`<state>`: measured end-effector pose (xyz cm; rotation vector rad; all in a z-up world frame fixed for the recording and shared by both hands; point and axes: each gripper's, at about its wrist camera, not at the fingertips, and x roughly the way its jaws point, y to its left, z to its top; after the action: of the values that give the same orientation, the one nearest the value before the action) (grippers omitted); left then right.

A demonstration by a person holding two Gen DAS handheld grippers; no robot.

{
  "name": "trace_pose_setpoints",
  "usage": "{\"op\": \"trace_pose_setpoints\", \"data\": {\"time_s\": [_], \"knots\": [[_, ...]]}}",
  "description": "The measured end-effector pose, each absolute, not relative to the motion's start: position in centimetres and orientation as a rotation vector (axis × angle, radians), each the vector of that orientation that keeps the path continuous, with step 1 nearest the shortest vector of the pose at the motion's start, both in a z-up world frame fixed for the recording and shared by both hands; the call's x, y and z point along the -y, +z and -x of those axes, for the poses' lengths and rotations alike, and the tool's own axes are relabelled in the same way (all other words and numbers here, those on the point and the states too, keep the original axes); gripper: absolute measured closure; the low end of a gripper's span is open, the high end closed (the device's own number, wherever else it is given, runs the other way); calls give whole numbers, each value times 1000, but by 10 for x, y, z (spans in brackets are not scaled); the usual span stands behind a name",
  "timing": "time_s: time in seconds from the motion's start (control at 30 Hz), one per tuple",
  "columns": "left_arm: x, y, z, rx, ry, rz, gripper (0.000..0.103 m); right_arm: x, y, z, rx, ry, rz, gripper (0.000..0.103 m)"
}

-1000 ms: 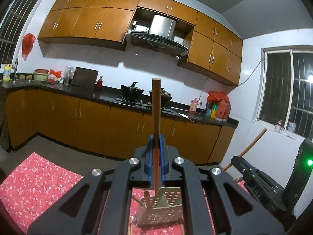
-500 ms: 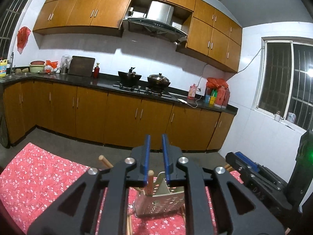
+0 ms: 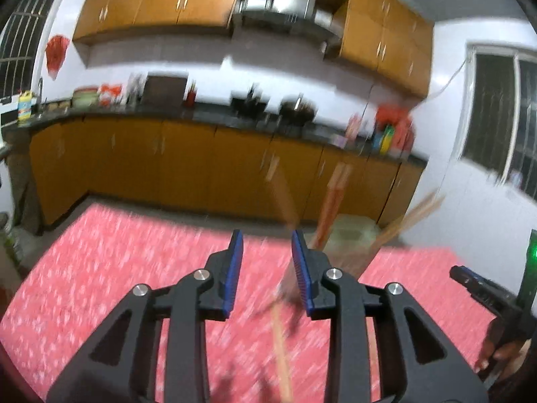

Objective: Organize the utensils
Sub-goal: 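Open the left tool over the holder while the right tool releases its chopstick into it, then lower to the rows and close the right tool on a chopstick while the left tool grasps another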

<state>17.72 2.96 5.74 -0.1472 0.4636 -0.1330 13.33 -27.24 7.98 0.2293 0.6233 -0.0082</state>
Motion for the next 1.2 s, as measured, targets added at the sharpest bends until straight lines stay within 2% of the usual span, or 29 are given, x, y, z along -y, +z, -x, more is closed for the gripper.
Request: {"op": "trace_pose_setpoints", "data": {"time_s": [0.13,0.2,0.33,0.53,0.67,1.2], "knots": [[-32,2,-185,-654,-110,126,72,261,13,-139,-844,36,-268,75],[-31,-22,-187,-726,-109,114,72,251,-1,-138,-883,57,-261,79],[-26,-53,-184,-804,-122,116,72,232,-17,-140,-923,91,-251,79],[-19,-64,-180,-839,-158,131,72,219,-22,-144,-923,92,-191,81],[-11,-70,-180,-860,-194,140,72,218,-28,-145,-914,46,-130,95],[17,-86,-185,-920,-244,83,78,241,-29,-145,-900,-58,-158,95]]}}
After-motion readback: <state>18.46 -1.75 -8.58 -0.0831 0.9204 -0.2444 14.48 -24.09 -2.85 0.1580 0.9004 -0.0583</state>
